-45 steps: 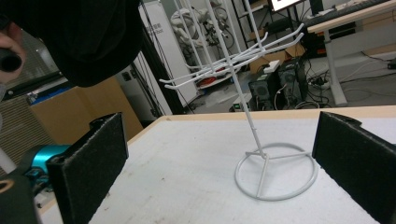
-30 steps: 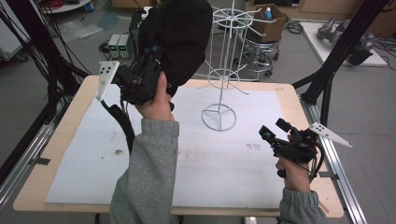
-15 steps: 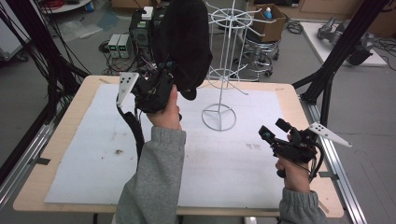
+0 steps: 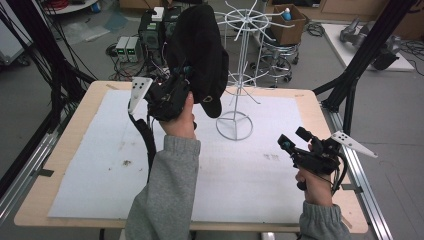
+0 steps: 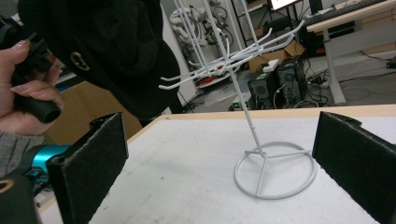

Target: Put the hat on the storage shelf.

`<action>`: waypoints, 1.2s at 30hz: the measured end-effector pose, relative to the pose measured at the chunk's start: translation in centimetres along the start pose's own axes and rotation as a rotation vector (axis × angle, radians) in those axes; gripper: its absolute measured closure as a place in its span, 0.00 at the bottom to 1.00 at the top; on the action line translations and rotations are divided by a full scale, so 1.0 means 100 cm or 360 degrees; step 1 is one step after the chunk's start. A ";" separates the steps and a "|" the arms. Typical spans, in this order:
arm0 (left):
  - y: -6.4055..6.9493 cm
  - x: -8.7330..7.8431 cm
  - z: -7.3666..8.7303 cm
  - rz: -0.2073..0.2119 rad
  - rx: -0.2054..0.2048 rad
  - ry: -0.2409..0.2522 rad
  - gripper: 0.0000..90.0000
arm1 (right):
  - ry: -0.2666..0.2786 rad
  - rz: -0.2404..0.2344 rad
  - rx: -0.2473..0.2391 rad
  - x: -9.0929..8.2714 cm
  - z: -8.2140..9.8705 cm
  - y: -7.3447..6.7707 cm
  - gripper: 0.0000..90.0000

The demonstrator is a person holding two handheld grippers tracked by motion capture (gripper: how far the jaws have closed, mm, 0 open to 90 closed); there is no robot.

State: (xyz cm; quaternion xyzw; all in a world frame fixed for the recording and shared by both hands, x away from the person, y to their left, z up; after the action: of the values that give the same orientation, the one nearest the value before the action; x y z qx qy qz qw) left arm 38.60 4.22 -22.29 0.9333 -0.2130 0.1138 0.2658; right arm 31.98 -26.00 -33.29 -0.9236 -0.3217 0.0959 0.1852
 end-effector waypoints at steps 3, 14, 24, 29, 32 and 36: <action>0.000 0.002 0.004 -0.0002 0.0004 -0.0027 0.91 | 0.0002 0.0001 0.0000 0.000 0.000 0.000 0.03; -0.008 0.000 0.010 -0.0032 0.0001 -0.0037 0.81 | 0.0001 0.0005 0.0000 -0.001 0.000 0.001 0.03; -0.015 0.000 0.011 -0.0080 -0.0033 -0.0086 0.50 | 0.0006 0.0005 0.0002 -0.001 0.000 0.001 0.03; -0.016 0.001 0.012 -0.0074 -0.0030 -0.0094 0.42 | -0.0002 0.0009 -0.0001 -0.001 0.000 0.001 0.03; -0.018 -0.001 0.013 -0.0081 -0.0011 -0.0108 0.38 | 0.0001 0.0008 0.0001 0.000 0.000 0.001 0.03; -0.020 -0.007 0.007 -0.0063 0.0011 -0.0076 0.25 | -0.0001 0.0008 -0.0007 0.000 0.000 0.001 0.03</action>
State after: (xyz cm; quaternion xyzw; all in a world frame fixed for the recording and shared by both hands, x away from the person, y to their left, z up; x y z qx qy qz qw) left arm 39.00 5.56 -23.99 0.9407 -0.2004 0.0869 0.2595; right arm 32.03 -26.09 -33.37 -0.9247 -0.3198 0.0960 0.1828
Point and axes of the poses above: each handheld gripper's, and its own axes: x roughly forward along the jaws, z roughly out of its underside, y roughly to its right, the point moved 7 cm from there along x, roughly forward along the jaws, and after that the axes turned 1 degree about -z, right-handed, at the moved point
